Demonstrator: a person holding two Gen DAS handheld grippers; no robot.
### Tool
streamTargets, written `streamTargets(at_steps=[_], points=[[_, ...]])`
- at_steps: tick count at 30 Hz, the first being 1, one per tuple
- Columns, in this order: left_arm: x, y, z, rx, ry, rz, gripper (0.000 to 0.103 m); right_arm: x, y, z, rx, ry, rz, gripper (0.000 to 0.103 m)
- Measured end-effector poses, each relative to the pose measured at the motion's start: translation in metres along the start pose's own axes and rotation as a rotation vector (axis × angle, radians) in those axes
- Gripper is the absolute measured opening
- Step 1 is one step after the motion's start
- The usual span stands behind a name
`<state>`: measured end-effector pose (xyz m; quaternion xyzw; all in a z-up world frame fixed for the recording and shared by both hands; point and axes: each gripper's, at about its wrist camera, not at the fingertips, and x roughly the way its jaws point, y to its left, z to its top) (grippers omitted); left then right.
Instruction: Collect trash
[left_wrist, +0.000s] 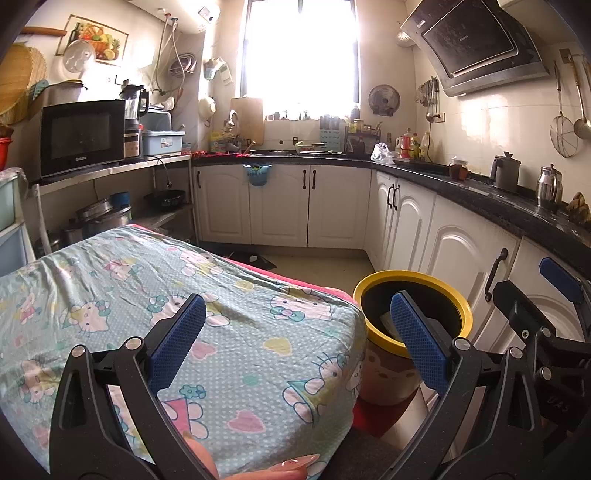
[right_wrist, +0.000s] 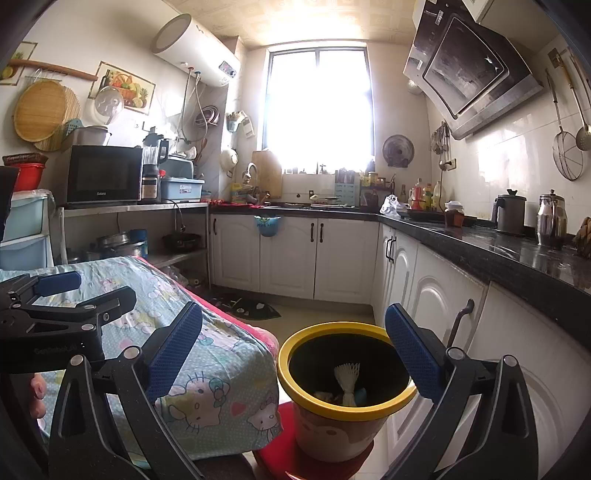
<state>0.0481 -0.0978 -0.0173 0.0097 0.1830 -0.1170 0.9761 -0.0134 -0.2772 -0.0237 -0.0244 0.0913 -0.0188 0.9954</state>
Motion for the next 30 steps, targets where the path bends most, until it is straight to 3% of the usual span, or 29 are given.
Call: streamTargets(at_steps=[21, 27, 30], points=[[-0.0006, -0.0004, -0.0003, -0.001, -0.003, -0.004, 0.092, 0.0011, -0.0017, -0.0010, 0.001, 0.004, 0.005, 0.097], [0.0029, -0.0001, 0.0009, -0.010, 0.015, -0.017, 0.092, 0.0024, -0.0009, -0.0004, 0.002, 0.004, 0.009, 0.097], [0.0078, 0.0080, 0.0022, -0.035, 0.062, -0.029, 0.092, 0.0040, 0.0002, 0.0010, 0.009, 0.006, 0.017, 0.097]])
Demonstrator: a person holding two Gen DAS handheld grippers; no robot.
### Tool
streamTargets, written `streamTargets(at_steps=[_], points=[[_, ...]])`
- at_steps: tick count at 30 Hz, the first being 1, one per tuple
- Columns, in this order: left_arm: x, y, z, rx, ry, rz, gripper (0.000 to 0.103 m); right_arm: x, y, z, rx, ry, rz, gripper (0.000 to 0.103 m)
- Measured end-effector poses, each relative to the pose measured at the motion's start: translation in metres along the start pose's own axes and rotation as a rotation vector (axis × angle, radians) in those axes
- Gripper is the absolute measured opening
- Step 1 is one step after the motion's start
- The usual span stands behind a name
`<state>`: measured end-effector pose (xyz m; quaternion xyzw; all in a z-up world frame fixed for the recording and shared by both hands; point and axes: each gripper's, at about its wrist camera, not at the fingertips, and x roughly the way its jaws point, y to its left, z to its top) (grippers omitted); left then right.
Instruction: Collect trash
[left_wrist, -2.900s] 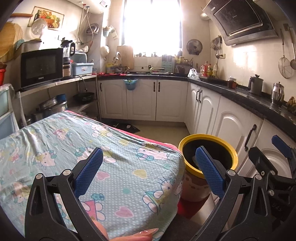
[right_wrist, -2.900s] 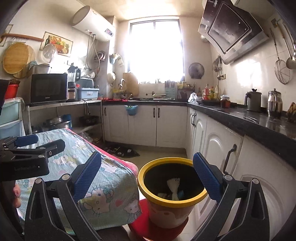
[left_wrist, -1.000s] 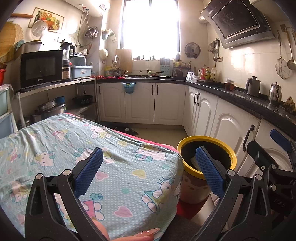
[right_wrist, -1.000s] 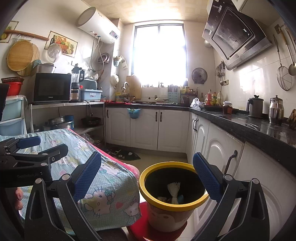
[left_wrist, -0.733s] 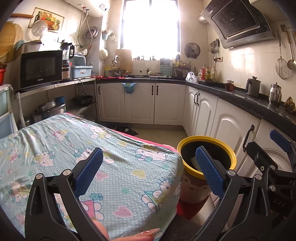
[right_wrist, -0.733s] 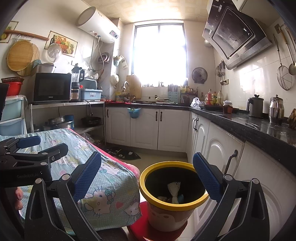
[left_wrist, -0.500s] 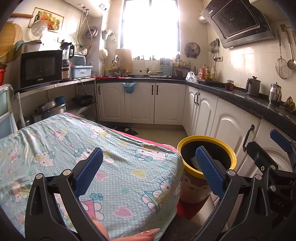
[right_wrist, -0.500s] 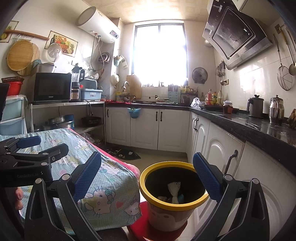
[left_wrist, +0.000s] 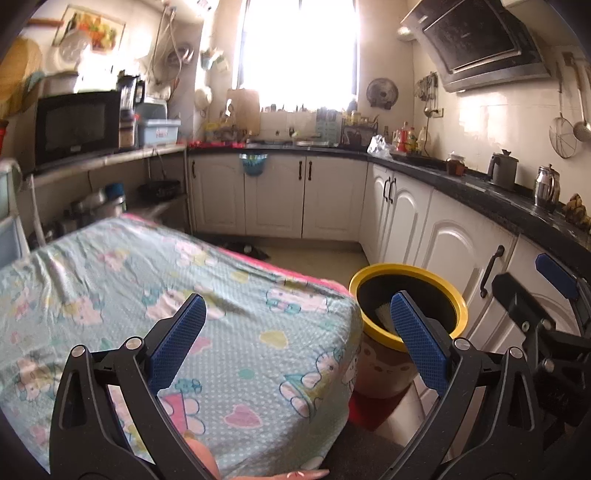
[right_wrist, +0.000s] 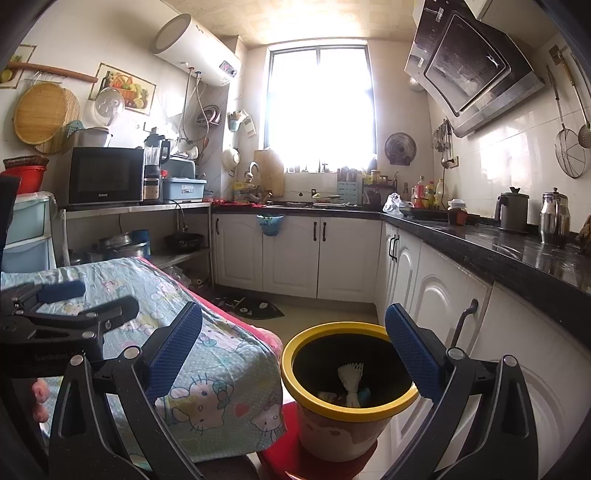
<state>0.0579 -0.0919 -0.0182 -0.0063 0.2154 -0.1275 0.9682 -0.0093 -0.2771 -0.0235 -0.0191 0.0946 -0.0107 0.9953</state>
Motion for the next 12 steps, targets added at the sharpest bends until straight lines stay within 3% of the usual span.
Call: streamTargets(at_steps=[3, 6, 7, 9, 12], points=[[-0.002, 0.028, 0.002, -0.056, 0.048, 0.004, 0.092, 0.008, 0.012, 0.005, -0.020, 0.021, 0.047, 0.097], [-0.014, 0.092, 0.005, -0.160, 0.090, 0.116, 0.092, 0.024, 0.048, 0.013, -0.060, 0.057, 0.153, 0.097], [-0.024, 0.131, 0.004, -0.203, 0.091, 0.235, 0.092, 0.033, 0.068, 0.016, -0.065, 0.080, 0.215, 0.097], [-0.043, 0.187, -0.002, -0.277, 0.082, 0.392, 0.092, 0.054, 0.128, 0.024, -0.081, 0.145, 0.398, 0.097], [-0.079, 0.300, -0.031, -0.415, 0.181, 0.774, 0.092, 0.082, 0.237, 0.027, -0.122, 0.334, 0.652, 0.097]])
